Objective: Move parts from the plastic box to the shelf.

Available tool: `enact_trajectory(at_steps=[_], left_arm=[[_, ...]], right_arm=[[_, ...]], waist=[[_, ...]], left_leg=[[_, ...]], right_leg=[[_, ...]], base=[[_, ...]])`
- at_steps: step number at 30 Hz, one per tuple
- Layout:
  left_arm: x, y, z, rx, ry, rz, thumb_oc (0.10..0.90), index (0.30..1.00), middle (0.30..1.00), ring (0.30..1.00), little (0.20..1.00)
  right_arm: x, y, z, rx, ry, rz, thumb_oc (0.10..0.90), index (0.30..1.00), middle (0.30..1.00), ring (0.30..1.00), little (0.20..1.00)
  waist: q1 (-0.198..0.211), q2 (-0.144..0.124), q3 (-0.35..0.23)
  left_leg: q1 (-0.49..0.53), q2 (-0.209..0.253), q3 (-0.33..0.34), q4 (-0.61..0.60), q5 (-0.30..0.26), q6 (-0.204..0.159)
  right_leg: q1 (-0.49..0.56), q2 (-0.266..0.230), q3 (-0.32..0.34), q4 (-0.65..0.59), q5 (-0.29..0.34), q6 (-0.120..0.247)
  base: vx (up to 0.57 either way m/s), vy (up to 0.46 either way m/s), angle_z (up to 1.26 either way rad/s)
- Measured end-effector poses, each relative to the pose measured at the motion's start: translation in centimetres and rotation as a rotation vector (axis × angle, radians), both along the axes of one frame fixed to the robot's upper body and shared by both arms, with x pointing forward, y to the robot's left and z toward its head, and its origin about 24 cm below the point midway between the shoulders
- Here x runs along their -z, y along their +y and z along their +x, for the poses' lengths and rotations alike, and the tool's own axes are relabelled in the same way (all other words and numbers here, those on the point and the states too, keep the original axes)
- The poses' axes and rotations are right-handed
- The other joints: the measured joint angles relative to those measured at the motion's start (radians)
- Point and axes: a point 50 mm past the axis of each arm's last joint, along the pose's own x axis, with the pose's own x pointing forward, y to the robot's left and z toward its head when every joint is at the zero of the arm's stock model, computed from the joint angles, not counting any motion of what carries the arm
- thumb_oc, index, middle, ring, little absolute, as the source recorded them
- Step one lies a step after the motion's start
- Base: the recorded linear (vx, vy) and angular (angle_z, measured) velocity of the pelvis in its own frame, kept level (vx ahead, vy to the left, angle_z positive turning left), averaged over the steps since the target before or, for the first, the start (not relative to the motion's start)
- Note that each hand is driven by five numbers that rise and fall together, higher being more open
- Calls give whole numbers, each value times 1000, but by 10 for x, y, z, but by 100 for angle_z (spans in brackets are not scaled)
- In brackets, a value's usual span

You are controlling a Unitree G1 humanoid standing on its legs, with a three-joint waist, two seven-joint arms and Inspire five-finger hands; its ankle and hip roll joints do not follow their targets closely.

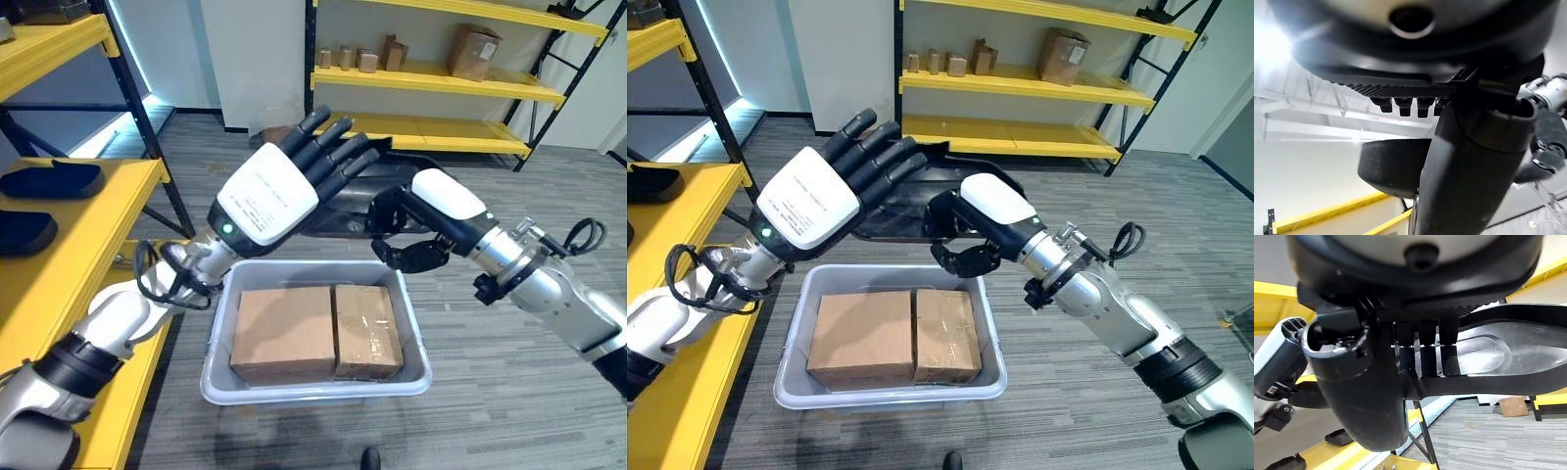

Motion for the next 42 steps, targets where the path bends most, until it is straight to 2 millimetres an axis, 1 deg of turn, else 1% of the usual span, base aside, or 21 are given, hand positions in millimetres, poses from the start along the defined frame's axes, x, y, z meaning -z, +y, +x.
enact_trajectory(at_steps=[2, 5, 8, 12, 23, 28, 29, 30, 34, 36, 38, 39, 41, 42], left_arm=[[2, 2, 1, -12, -5, 51, 900, 1000, 1000, 1000, 1000], [6, 6, 3, -33, 8, 63, 900, 1000, 1000, 1000, 1000], [11, 15, 5, -71, 29, 111, 900, 1000, 1000, 1000, 1000], [17, 22, 8, -106, 46, 157, 900, 1000, 1000, 1000, 1000], [29, 31, 14, -161, 100, 148, 900, 1000, 1000, 1000, 1000], [33, 26, 17, -162, 110, 117, 900, 1000, 1000, 1000, 1000], [33, 25, 17, -159, 110, 116, 667, 673, 673, 673, 673], [33, 24, 17, -157, 110, 111, 400, 300, 300, 300, 300], [35, 12, 19, -122, 112, 103, 400, 300, 300, 300, 300], [34, 5, 20, -99, 107, 93, 400, 300, 300, 300, 300], [32, -3, 22, -82, 95, 73, 400, 300, 300, 300, 300], [29, -4, 23, -81, 95, 42, 400, 300, 300, 300, 300], [23, -13, 26, -70, 79, -10, 400, 300, 300, 300, 300], [21, -14, 26, -69, 70, -13, 400, 300, 300, 300, 300]], right_arm=[[0, 1, 0, -6, -3, 2, 400, 300, 300, 300, 300], [-1, 1, 0, -7, -3, 2, 400, 300, 300, 300, 300], [0, 2, 0, -9, -1, -2, 400, 300, 300, 300, 300], [4, 3, 0, -15, 13, -10, 400, 300, 300, 300, 300], [7, 3, 0, -10, 25, -15, 400, 300, 300, 300, 300], [8, 3, 1, 0, 32, -16, 400, 300, 300, 300, 300], [8, 3, 1, 0, 32, -16, 400, 300, 300, 300, 300], [8, 3, 1, 0, 33, -14, 400, 300, 300, 300, 300], [9, 5, 1, -5, 37, -1, 400, 300, 300, 300, 300], [9, 6, 1, -7, 38, 2, 400, 300, 300, 300, 300], [10, 6, 2, -6, 41, 8, 400, 300, 300, 300, 300], [10, 5, 4, 9, 61, 32, 400, 300, 300, 300, 300], [11, 4, 4, 15, 70, 40, 400, 300, 300, 300, 300], [11, 5, 4, 16, 70, 42, 400, 300, 300, 300, 300]], waist=[[-3, 0, 0], [-11, 0, 0], [-19, 0, 0], [-19, 0, 0], [-22, 0, -2], [-25, -1, -4], [-27, -1, -4], [-29, -1, -4], [-36, -2, -10], [-46, -2, -12], [-48, -2, -12], [-50, -2, -14], [-52, -3, -14], [-54, -3, -14]], left_leg=[[0, 0, 0, 0, 0, 0], [0, 0, 0, 0, 0, 0], [1, 0, 3, 0, 0, 0], [9, 0, 20, 0, -2, 0], [12, 0, 22, 0, -2, 0], [12, -1, 22, 0, -2, 0], [12, -1, 22, 0, -2, 0], [12, -1, 22, 0, -2, 0], [12, -1, 23, 0, -2, 0], [13, -2, 26, 0, -2, 0], [13, -1, 30, 0, -2, 0], [12, -1, 44, 0, -2, 0], [12, 0, 47, 0, -2, 0], [12, 0, 48, 0, -2, 0]], right_leg=[[0, 0, 0, 0, 0, 0], [0, 0, 1, 0, 0, 0], [-1, 1, 4, 0, 0, 0], [-2, 1, 14, 0, 1, -1], [-2, 2, 19, 0, 3, -4], [-2, 2, 20, 0, 3, -4], [-2, 2, 20, 0, 3, -4], [-2, 2, 20, 0, 3, -4], [-4, 2, 23, 0, 3, -4], [-6, 2, 26, 0, 4, -4], [-9, 3, 31, 0, 6, -6], [-18, 5, 41, 0, 9, -7], [-20, 7, 43, 0, 10, -8], [-21, 7, 44, 0, 10, -8]], base=[[0, 0, 0], [0, 0, 0], [1, 3, -1], [9, 10, -8], [1, 1, -1], [0, 0, 0], [0, 0, 0], [0, 0, 0], [0, 0, 0], [0, 2, -4], [3, 0, -13], [4, -1, -17], [3, -2, -10], [0, 0, 0]])
